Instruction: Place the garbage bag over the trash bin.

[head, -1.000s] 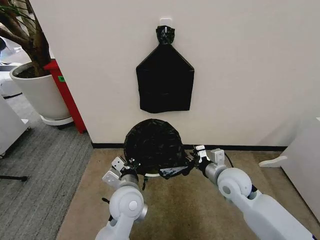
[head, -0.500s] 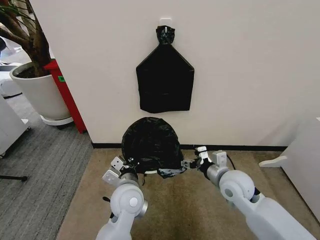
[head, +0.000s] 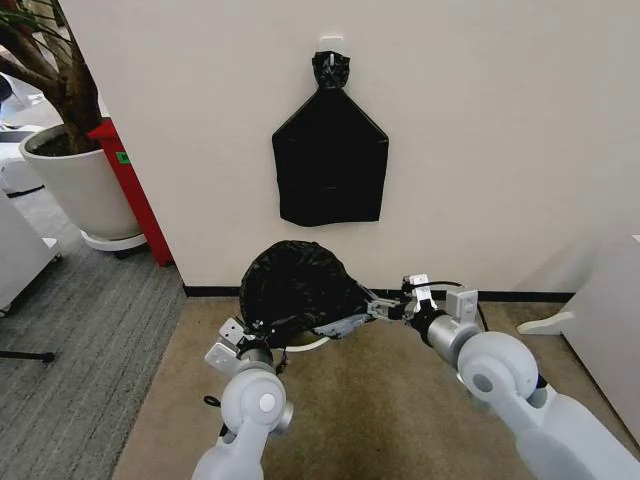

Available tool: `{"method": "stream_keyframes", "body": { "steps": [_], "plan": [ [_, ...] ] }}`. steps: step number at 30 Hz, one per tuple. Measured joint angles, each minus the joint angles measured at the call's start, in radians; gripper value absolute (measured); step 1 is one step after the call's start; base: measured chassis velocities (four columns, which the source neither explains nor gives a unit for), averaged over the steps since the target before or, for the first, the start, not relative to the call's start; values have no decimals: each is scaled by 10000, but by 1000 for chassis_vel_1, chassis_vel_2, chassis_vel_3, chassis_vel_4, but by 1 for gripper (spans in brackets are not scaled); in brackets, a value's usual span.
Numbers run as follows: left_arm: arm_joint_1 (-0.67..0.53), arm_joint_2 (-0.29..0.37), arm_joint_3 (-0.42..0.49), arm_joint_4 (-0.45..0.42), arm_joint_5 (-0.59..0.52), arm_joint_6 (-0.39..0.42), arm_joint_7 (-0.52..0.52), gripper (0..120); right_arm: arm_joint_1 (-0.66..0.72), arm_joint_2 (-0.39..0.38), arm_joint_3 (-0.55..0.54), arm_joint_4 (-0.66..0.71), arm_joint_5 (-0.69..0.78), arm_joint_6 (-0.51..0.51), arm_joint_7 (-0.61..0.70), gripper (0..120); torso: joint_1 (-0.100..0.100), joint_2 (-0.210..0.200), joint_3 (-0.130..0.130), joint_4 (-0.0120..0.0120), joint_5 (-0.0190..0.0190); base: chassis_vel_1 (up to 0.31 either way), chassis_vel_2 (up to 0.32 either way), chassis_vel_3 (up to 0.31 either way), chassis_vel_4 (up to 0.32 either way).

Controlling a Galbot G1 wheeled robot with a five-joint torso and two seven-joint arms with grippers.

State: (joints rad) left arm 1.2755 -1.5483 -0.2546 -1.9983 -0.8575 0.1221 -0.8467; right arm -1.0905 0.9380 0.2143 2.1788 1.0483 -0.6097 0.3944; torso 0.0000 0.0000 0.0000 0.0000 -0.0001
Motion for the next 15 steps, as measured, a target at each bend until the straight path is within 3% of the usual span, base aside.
{"method": "stream_keyframes", "body": {
  "steps": [15],
  "plan": [
    [-94, -48, -241, -205, -234, -11, -28, 0, -1134, 408, 18, -635, -621, 367, -600, 100, 0, 0, 0, 0, 1, 0, 0, 0, 0]
  ]
}}
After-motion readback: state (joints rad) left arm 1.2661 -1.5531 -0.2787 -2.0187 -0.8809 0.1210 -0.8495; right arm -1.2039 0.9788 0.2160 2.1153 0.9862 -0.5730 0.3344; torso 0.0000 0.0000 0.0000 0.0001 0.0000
